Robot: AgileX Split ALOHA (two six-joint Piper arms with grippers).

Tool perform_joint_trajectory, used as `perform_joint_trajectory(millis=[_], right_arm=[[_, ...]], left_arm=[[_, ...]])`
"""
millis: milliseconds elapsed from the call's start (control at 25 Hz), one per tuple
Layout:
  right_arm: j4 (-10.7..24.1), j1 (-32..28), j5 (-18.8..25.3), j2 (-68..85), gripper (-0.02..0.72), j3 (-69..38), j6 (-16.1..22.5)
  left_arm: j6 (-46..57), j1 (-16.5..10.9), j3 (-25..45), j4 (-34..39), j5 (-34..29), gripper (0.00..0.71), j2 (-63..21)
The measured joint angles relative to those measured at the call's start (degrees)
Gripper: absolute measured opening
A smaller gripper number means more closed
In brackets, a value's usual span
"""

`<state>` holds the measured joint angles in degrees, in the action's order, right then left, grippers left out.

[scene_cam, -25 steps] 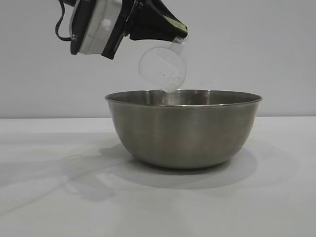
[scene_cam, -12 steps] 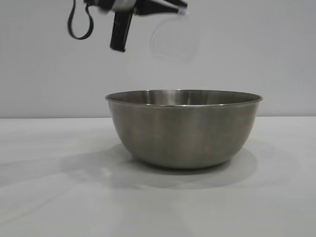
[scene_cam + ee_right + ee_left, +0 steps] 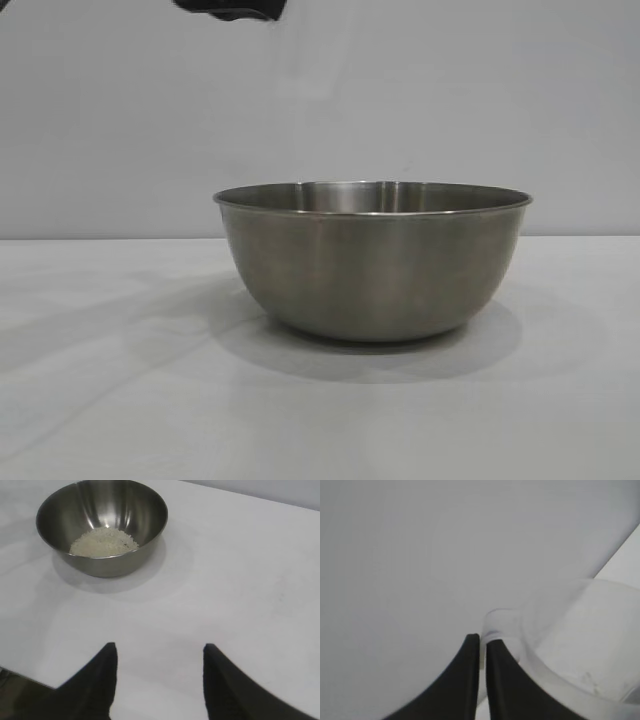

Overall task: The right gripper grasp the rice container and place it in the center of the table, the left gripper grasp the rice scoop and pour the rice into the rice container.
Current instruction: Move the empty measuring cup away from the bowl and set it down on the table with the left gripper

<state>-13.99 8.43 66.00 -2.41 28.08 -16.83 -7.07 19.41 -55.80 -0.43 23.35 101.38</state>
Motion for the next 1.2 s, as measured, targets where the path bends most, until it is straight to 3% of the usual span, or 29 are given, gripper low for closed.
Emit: perform_joint_trajectory(millis=[120, 240, 680, 1200], right_arm=[[0.00, 0.00, 0.00, 0.00, 0.379, 0.00, 0.00], [0.00, 0.00, 0.00, 0.00, 0.379, 0.00, 0.00], [0.00, 0.00, 0.00, 0.00, 0.379, 0.00, 0.00], [0.00, 0.00, 0.00, 0.00, 0.379, 0.00, 0.00]], left_arm=[[4.44, -3.64, 5.18, 0.14, 1.97, 0.000, 0.00], [5.68, -5.72, 11.35, 1.45, 8.80, 0.000, 0.00], [1.98, -5.96, 24.96, -1.54, 29.56, 0.000, 4.27], [1.76, -5.99, 27.56, -2.95, 32.72, 0.000, 7.23]])
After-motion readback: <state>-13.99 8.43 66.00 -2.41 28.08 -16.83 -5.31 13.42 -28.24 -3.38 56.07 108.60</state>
